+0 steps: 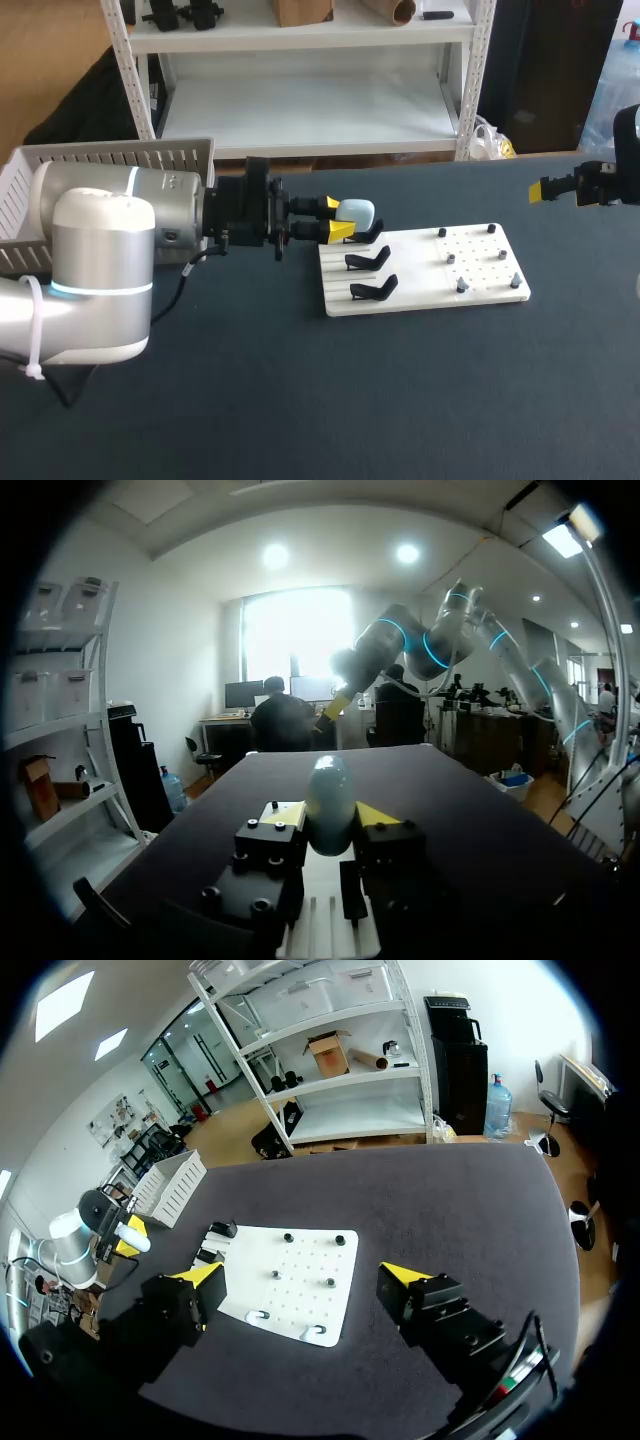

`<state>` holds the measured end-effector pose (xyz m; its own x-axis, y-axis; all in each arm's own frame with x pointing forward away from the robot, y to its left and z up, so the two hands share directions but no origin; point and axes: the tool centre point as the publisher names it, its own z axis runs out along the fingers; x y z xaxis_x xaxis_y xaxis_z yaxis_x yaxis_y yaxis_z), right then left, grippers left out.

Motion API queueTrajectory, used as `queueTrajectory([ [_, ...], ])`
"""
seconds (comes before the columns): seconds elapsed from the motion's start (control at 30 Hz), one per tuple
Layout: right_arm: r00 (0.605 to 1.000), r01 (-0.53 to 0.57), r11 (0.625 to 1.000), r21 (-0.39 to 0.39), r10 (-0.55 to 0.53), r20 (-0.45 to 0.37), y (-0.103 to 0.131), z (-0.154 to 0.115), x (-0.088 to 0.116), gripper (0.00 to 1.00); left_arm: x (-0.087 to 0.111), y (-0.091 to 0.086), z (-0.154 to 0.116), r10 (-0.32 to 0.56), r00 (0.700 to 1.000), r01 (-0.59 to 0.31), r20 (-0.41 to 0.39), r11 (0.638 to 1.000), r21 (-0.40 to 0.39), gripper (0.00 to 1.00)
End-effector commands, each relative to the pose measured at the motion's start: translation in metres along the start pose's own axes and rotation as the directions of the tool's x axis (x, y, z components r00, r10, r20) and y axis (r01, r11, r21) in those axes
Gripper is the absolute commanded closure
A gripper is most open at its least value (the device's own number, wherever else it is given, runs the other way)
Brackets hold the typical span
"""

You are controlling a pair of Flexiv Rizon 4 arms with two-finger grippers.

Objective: Pick up each earbud case from the left stands, insert the matching earbuds, close the lid, and place the case in the box.

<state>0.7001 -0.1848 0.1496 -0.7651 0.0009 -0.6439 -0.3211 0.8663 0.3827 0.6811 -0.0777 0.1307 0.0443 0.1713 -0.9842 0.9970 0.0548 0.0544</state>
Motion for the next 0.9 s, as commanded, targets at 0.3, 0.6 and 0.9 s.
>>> queueTrajectory([
  [0.3, 1.0, 0.0, 1.0, -0.002, 0.0, -0.001, 0.0, 0.0, 0.0, 0.0, -0.001, -0.006, 0.007, 0.002, 1.0, -0.002, 0.012, 1.0, 0.015, 1.0],
  [0.6, 1.0, 0.013, 1.0, -0.009, -0.013, 0.001, 0.003, -0.003, 0.003, 0.0, -0.004, -0.005, 0.018, -0.015, 0.997, 0.013, 0.069, 1.0, 0.024, 1.0],
  [0.9, 0.992, 0.124, 0.99, -0.072, -0.125, -0.002, 0.049, -0.012, 0.016, 0.0, -0.009, -0.004, 0.022, 0.029, 0.993, -0.032, 0.116, 0.999, 0.021, 1.0],
])
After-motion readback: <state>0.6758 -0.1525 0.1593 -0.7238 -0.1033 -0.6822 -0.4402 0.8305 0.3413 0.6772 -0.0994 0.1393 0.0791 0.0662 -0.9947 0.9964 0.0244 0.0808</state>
